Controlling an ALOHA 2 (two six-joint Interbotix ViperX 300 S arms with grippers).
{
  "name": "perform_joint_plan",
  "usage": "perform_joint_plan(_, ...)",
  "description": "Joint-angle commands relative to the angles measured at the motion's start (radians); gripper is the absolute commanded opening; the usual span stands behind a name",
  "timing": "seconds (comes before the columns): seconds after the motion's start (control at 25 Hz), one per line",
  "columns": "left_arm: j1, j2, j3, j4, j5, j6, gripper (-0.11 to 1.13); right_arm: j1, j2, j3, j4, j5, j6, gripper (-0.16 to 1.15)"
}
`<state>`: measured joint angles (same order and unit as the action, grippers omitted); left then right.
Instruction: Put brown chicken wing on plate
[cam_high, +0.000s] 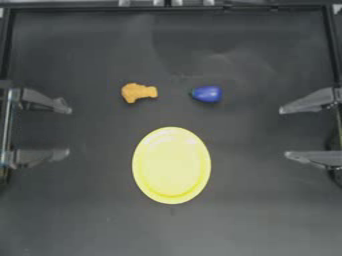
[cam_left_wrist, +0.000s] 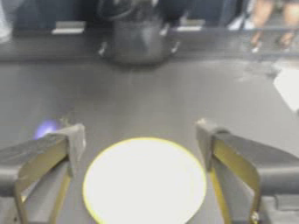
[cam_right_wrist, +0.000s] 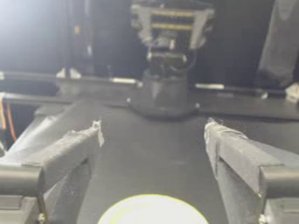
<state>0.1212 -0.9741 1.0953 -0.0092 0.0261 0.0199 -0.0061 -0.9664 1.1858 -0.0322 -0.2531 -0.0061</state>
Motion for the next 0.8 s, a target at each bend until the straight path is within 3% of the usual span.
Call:
perform_joint_plan(0.04, 0.084, 0.055, -0.095, 0.005, 0.166, 0.003, 1.03, 0.0, 0.003, -0.025, 0.014, 0.005, 0.005, 1.0)
perform_joint_plan(0.24, 0.199, 0.173, -0.186, 0.021, 0.33, 0.035, 1.03, 0.0, 0.003, -0.02, 0.018, 0.005, 0.005, 1.0)
perform_joint_plan(0.56, 0.278, 0.422, -0.337, 0.018, 0.433, 0.169, 1.04, 0.0, 0.011, -0.017, 0.026, 0.009, 0.005, 1.0)
perform_joint_plan(0.8, 0.327, 0.606, -0.434, -0.021, 0.472, 0.265, 1.04, 0.0, 0.012, -0.009, 0.035, 0.011, 0.008, 1.0)
